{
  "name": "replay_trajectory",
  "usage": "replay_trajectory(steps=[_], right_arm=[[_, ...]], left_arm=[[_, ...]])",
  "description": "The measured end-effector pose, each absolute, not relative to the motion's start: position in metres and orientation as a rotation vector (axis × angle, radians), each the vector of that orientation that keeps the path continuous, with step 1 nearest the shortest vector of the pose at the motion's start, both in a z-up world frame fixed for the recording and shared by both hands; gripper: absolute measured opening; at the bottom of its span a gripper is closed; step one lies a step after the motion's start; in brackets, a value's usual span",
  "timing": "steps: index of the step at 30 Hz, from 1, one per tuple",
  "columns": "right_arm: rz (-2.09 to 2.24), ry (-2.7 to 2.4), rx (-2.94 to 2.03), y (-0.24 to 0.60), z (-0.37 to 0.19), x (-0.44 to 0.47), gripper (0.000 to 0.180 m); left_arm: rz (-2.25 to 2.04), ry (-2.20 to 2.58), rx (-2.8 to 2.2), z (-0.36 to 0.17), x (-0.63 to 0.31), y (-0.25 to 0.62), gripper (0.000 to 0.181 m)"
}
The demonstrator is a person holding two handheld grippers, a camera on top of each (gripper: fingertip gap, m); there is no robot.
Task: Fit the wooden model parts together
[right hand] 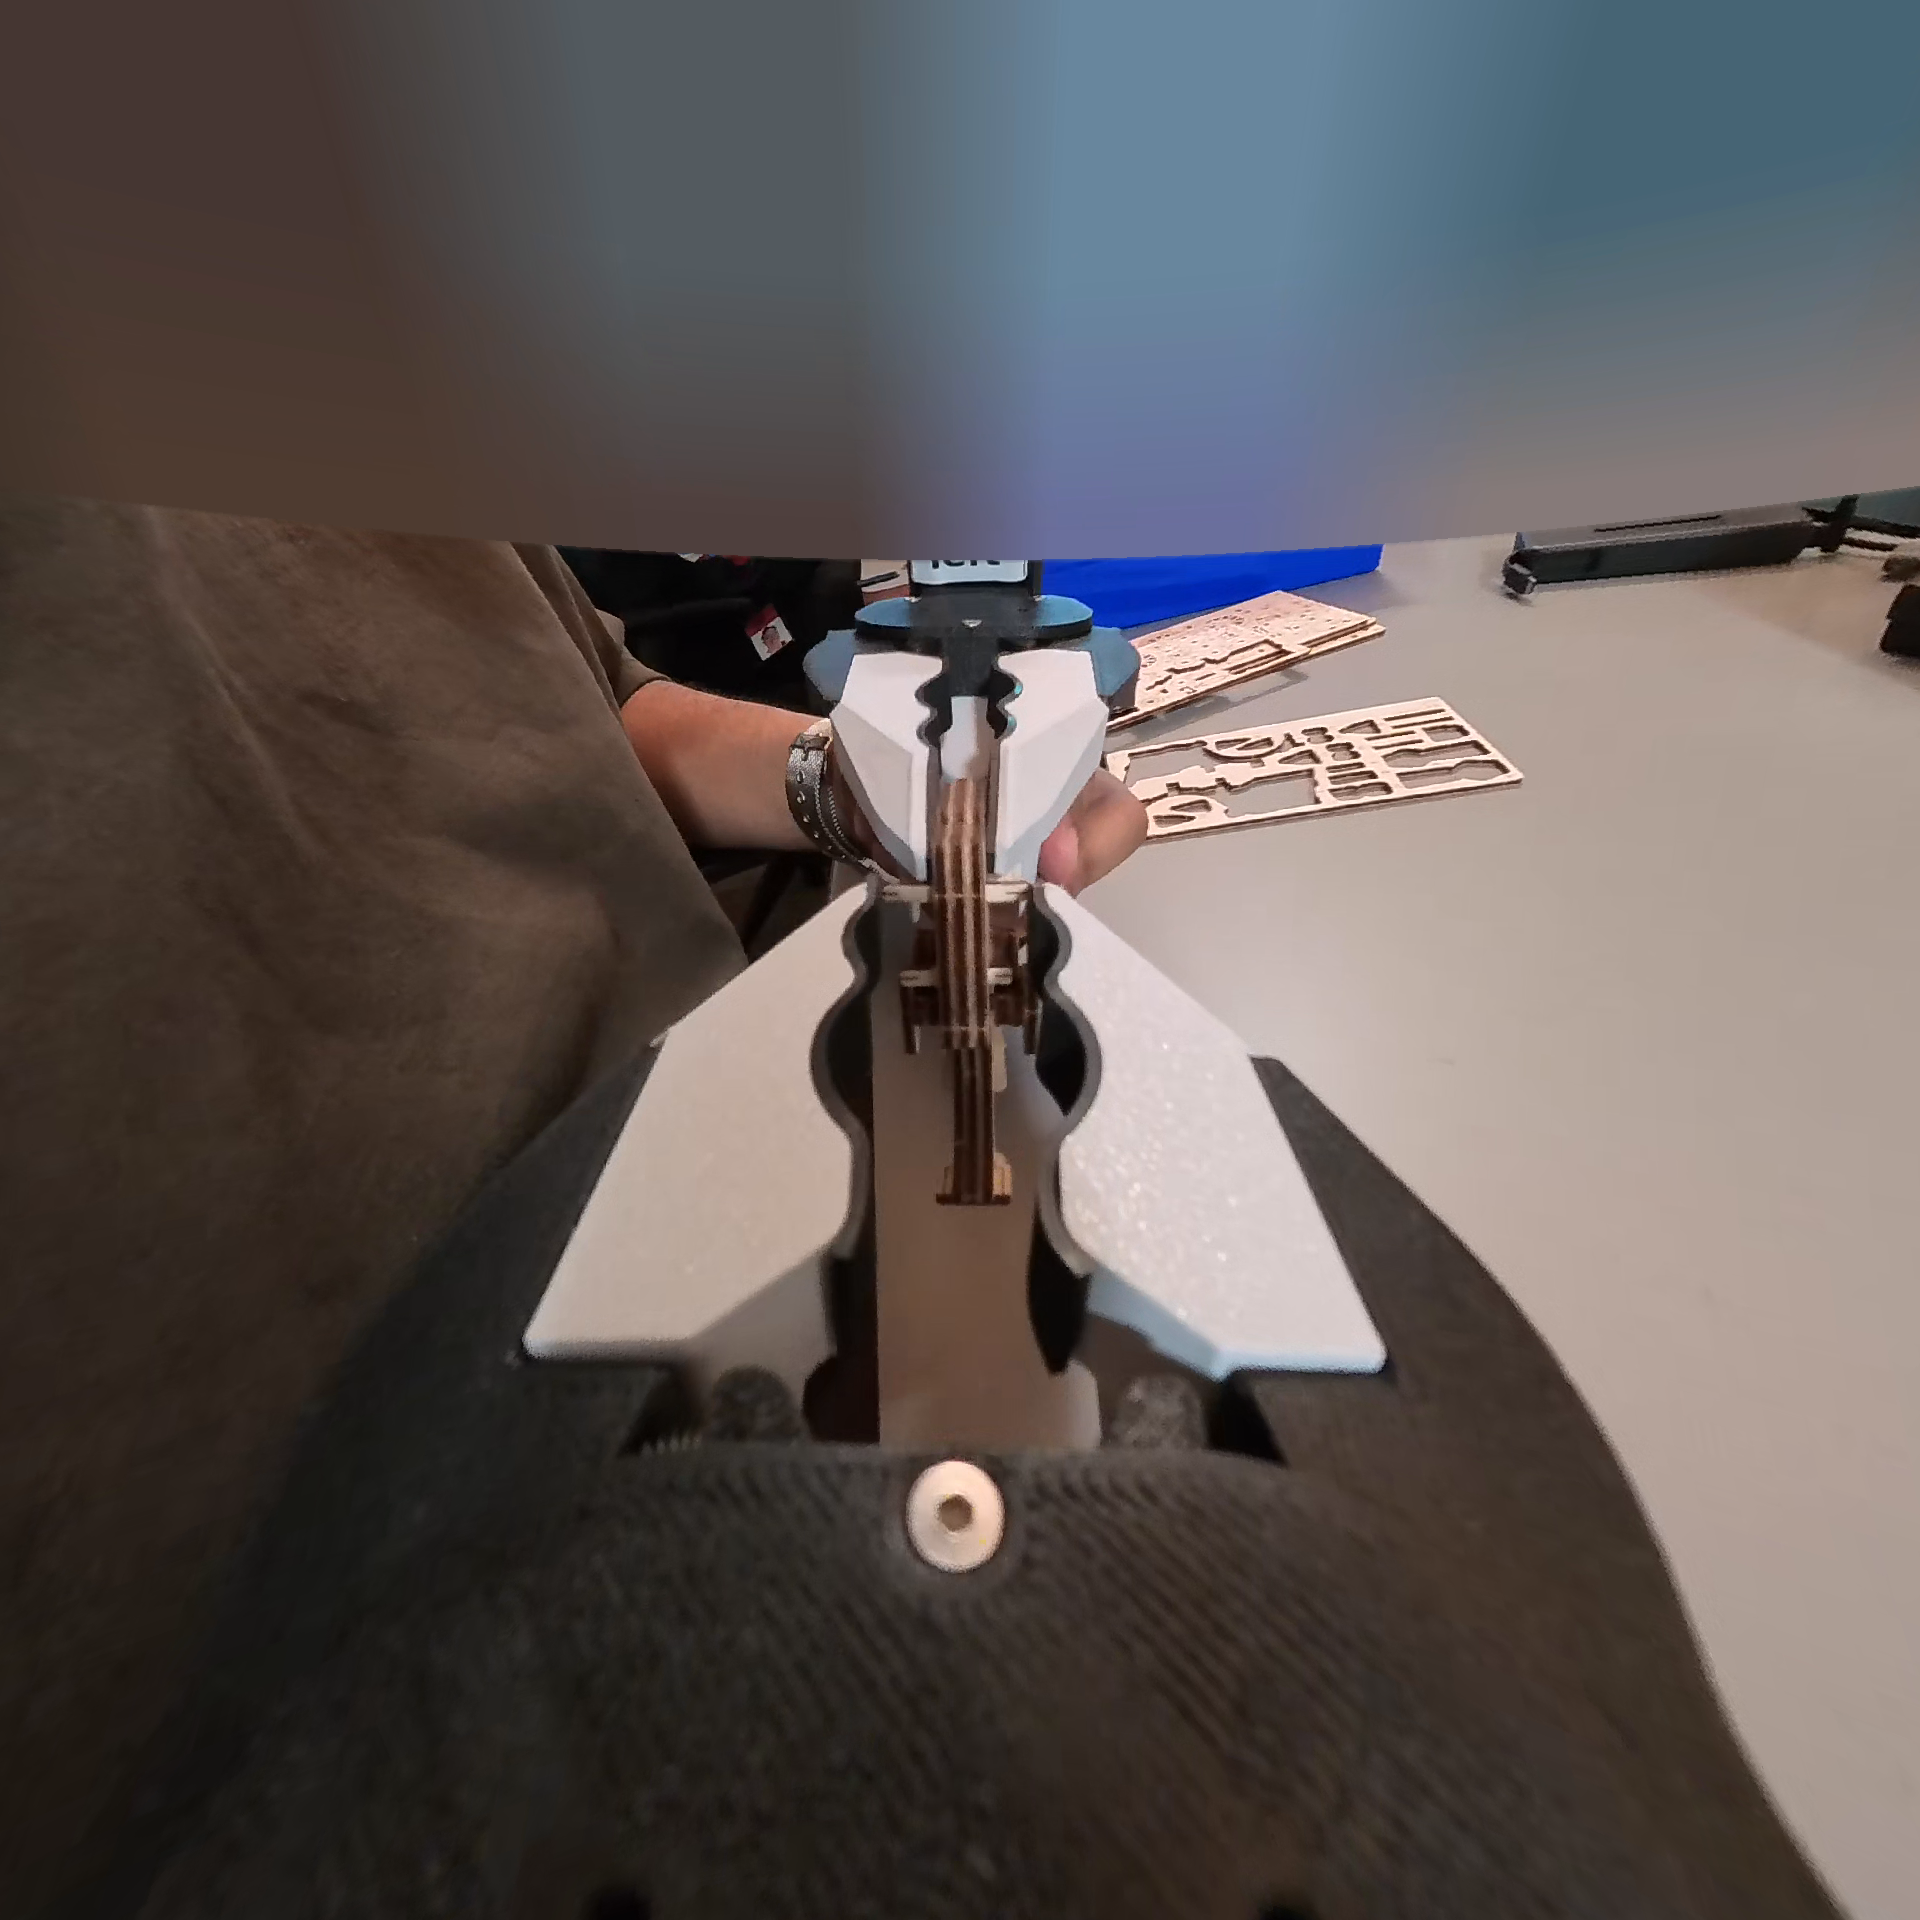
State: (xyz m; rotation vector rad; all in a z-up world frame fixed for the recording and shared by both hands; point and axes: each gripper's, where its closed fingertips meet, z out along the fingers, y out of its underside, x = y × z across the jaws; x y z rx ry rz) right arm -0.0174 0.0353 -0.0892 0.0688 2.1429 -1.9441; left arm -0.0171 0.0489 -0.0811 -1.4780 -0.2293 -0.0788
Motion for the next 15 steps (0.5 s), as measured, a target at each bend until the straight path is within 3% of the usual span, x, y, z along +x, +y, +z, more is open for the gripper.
replay_trajectory(steps=[15], right_arm=[[-1.953, 2.208, 0.040, 0.0344, -0.0905, -0.0197, 0.026]], left_arm=[[-0.066, -0.237, -1.479, -0.0818, -0.0192, 0.0480, 0.006]])
